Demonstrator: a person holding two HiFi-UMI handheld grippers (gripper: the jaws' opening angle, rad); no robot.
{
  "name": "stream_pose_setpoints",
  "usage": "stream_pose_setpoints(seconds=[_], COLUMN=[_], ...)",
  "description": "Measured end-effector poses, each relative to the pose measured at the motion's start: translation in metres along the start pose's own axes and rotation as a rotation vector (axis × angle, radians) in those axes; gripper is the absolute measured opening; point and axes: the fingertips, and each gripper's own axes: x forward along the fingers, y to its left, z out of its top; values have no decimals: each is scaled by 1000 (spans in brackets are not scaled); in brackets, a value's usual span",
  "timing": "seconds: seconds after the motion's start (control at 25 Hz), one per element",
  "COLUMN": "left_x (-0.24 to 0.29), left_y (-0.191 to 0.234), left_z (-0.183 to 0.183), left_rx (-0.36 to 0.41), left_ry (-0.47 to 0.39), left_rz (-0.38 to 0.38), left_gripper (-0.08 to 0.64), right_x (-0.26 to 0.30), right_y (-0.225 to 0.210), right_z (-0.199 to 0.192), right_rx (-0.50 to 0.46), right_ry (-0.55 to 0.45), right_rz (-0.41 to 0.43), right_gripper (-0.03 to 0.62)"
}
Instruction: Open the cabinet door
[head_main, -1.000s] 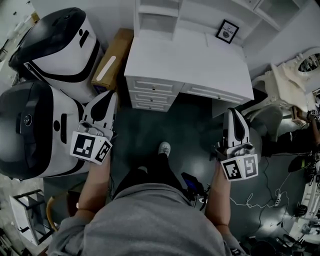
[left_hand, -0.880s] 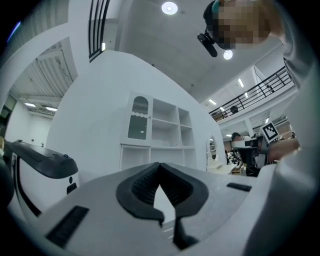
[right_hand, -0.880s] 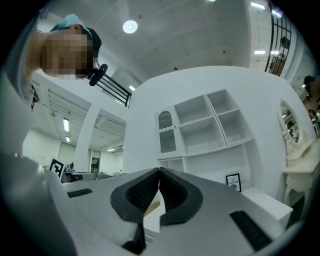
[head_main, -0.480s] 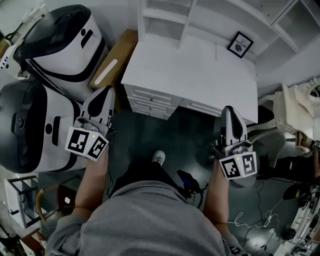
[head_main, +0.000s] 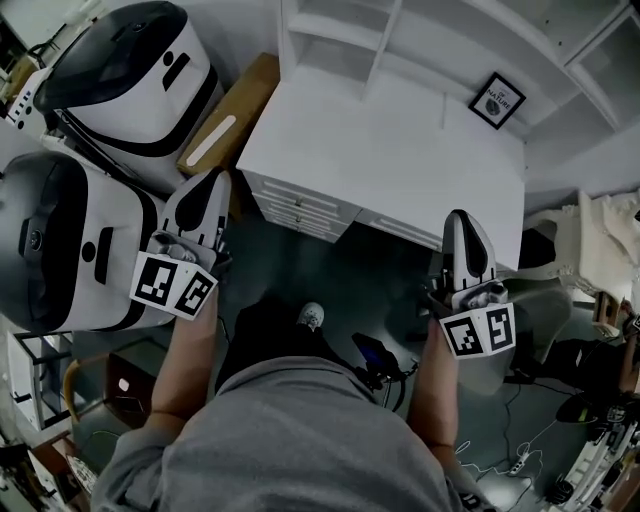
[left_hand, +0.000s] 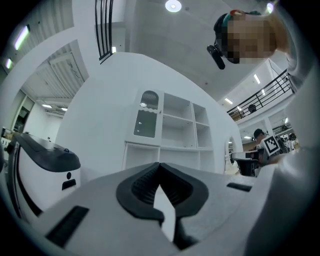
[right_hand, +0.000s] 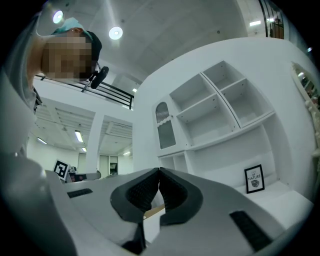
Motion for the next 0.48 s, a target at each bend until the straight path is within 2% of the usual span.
stream_pose_setpoints(seconds=[0.48], left_x=[49], left_y=[8], left_z=[-15], left_rx=[-1], left_ry=[24], left_rz=[-13], left_gripper=[6], right_x=[32], right_y=[-37], right_z=[-13], right_rx=[13], right_ry=[20], right_rz=[-29], right_gripper=[26])
